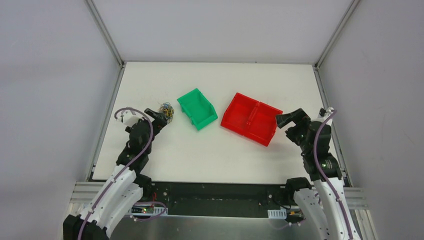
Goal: Untangle the cables
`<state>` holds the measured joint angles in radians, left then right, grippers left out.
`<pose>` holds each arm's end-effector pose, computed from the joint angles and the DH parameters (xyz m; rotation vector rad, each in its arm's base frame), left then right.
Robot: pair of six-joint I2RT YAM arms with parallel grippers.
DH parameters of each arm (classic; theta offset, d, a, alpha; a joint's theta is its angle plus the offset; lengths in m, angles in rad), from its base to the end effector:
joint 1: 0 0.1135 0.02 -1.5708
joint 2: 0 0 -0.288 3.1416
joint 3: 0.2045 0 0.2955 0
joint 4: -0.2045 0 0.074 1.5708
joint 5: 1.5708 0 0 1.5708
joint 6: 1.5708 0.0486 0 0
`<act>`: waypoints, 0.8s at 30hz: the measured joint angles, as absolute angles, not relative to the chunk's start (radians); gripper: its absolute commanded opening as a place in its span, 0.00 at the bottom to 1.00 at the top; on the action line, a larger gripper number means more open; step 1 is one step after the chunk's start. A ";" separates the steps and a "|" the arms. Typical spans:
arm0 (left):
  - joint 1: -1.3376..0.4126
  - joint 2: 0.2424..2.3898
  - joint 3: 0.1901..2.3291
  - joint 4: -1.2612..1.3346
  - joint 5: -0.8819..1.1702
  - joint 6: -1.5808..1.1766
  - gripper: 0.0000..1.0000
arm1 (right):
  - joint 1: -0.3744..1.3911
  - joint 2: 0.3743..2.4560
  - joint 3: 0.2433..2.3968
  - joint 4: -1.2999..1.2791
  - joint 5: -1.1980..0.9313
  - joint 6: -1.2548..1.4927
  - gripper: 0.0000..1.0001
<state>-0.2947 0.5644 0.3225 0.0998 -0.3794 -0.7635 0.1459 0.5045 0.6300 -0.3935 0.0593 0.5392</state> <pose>0.1869 -0.0379 0.2396 -0.6705 1.5887 -0.4626 0.1642 0.0212 0.3160 0.4045 1.8149 0.4241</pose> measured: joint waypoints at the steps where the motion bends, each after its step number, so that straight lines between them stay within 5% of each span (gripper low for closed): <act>1: -0.295 0.609 0.340 0.090 -0.408 -0.763 0.92 | 0.146 0.512 0.630 -0.393 0.057 0.539 0.99; 8: -0.294 0.929 0.481 0.036 -0.503 -0.740 0.92 | 0.146 0.536 0.630 -0.392 0.043 0.539 0.99; 16: -0.280 1.222 0.644 0.055 -0.438 -0.663 0.81 | 0.146 0.519 0.630 -0.376 0.026 0.539 0.99; 24: -0.279 1.421 0.719 0.039 -0.395 -0.599 0.54 | 0.146 0.533 0.627 -0.368 -0.015 0.539 0.99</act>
<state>-0.2794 1.4212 0.7189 0.0391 -0.3946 -0.5987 0.1459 0.5331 0.6270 -0.3683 -0.0147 0.5392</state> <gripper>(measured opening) 0.620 0.990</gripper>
